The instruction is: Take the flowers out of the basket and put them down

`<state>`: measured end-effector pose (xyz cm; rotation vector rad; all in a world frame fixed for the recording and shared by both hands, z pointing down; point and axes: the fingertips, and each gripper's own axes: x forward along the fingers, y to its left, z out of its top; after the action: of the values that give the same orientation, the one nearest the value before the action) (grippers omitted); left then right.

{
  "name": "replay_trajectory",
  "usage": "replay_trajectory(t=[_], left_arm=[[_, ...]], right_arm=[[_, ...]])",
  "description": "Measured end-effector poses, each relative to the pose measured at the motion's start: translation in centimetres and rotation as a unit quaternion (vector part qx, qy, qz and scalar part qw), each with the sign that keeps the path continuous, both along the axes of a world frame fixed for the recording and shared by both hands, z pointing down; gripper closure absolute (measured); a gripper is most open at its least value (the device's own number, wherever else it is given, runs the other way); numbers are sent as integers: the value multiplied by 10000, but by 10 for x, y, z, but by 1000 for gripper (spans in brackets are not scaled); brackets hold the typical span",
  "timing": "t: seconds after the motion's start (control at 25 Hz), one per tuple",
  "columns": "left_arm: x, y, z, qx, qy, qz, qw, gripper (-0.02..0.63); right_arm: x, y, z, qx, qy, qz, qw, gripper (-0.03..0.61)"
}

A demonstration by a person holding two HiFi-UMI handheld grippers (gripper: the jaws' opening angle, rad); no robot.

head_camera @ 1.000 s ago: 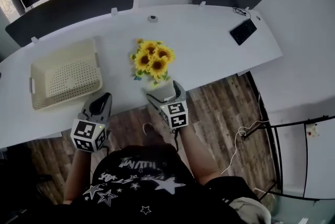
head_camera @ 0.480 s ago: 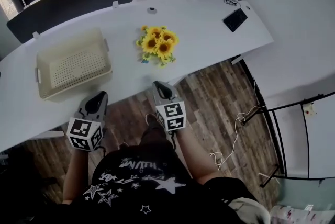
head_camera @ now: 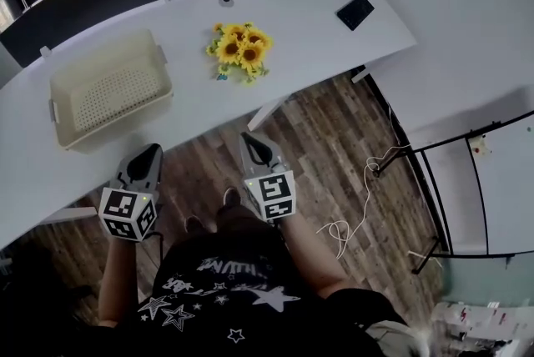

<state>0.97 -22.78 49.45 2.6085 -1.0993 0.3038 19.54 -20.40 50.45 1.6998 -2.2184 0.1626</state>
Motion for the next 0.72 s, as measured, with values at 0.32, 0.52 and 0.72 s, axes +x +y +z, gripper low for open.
replay_trajectory(t=[0.32, 0.52, 0.72], left_arm=[[17, 24, 1, -1, 14, -36, 10000, 597], [36, 52, 2, -36, -11, -139, 9999, 597], [66, 92, -17, 137, -75, -132, 9998, 597]], right_arm=[[-9, 17, -18, 213, -219, -347, 9989, 577], [10, 47, -19, 239, -270, -376, 9986, 577], [35, 89, -22, 196, -354, -515, 9979, 577]])
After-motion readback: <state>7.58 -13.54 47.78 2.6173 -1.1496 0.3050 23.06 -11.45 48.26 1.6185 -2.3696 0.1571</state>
